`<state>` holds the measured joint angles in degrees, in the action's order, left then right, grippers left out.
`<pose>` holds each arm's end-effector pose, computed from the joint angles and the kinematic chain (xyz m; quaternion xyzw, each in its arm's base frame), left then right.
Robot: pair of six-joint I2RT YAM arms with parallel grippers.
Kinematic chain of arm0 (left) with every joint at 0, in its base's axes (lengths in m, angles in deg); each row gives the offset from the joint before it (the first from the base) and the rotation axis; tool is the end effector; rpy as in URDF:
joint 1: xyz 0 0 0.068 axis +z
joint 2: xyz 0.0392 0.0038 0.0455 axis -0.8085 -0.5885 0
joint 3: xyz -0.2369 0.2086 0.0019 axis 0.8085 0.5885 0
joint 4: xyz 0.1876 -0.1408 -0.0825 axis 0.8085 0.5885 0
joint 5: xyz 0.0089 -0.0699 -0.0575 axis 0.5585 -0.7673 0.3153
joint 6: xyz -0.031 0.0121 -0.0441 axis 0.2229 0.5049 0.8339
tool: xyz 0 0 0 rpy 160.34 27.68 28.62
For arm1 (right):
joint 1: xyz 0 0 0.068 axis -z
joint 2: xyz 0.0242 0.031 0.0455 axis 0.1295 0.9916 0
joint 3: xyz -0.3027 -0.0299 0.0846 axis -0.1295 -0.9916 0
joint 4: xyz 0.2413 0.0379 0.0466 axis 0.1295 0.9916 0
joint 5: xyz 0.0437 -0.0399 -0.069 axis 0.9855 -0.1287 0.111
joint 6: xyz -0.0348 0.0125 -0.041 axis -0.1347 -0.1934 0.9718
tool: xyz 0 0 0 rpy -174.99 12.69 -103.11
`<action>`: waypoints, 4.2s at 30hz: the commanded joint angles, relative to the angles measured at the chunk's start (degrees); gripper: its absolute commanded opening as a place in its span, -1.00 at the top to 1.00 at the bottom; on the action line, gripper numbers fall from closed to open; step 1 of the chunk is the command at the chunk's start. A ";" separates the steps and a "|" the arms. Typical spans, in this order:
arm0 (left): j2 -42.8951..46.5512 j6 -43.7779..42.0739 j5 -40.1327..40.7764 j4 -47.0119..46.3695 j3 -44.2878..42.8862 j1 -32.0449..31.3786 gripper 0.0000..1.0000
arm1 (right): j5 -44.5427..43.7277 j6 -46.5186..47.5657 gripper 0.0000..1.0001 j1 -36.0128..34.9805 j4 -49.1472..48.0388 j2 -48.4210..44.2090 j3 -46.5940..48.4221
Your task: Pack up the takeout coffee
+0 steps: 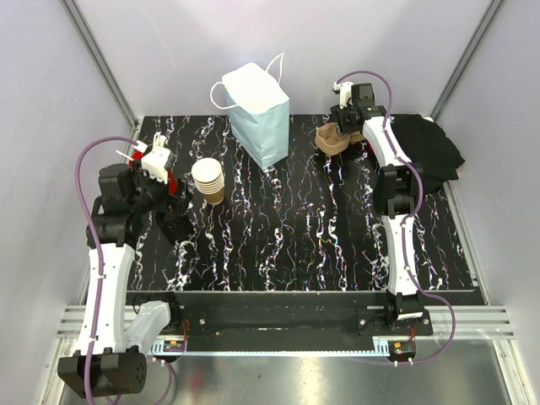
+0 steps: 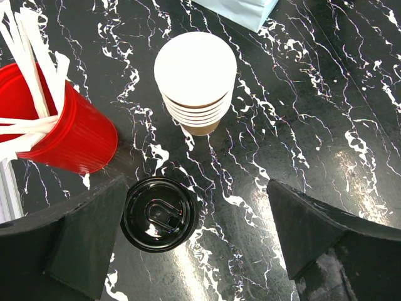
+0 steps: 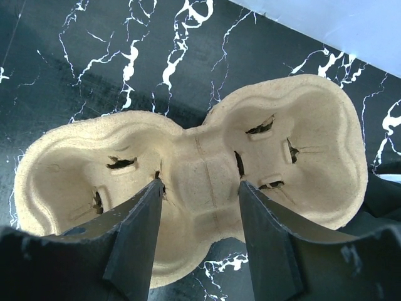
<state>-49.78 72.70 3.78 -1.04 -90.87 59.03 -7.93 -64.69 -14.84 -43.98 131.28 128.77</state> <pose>0.1407 -0.0032 0.3819 0.1814 0.8311 -0.0957 0.5169 0.5925 0.0797 0.2419 -0.2183 0.8872 -0.0060 0.4065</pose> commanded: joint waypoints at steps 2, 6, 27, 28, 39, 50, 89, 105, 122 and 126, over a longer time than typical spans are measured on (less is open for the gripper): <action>-0.23 0.19 -1.99 -3.40 0.31 0.46 -0.98 | 0.78 0.92 -0.12 -0.34 0.73 0.26 1.49; -0.23 0.11 -2.16 -3.31 0.48 0.54 -0.98 | 0.95 0.75 -0.04 -0.34 0.73 0.09 1.66; -0.06 0.19 -2.69 -3.31 0.57 0.98 -0.98 | 0.52 1.10 0.39 -0.34 0.64 -2.72 2.80; 0.03 0.19 -2.78 -3.31 0.48 1.07 -0.98 | 0.60 1.01 0.39 -0.34 0.47 -2.99 2.80; -0.06 0.19 -2.95 -3.31 0.39 1.25 -0.98 | -0.89 1.62 0.44 -0.42 -0.41 -6.24 3.59; -0.06 0.19 -3.13 -3.31 0.39 1.42 -0.98 | -1.68 2.24 0.45 -0.42 -1.11 -8.61 4.65; -0.06 0.19 -4.27 -3.32 0.66 2.83 -0.98 | -6.95 7.51 -0.17 -2.01 -4.19 -4.05 3.41; -0.23 0.37 -5.15 -3.31 0.66 3.97 -0.98 | -0.28 7.69 -0.22 0.89 -3.66 -1.14 5.61; -0.67 0.46 -5.68 -3.40 0.66 4.76 -0.98 | 4.56 8.30 -0.16 0.89 -2.08 0.17 6.84; -0.76 0.46 -5.50 -3.23 0.57 4.76 -0.98 | 3.33 8.30 -0.40 0.98 -3.05 0.26 7.02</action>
<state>-50.33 72.85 -0.05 -1.04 -90.15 63.42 -4.02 -57.02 -13.81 -45.60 131.08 132.97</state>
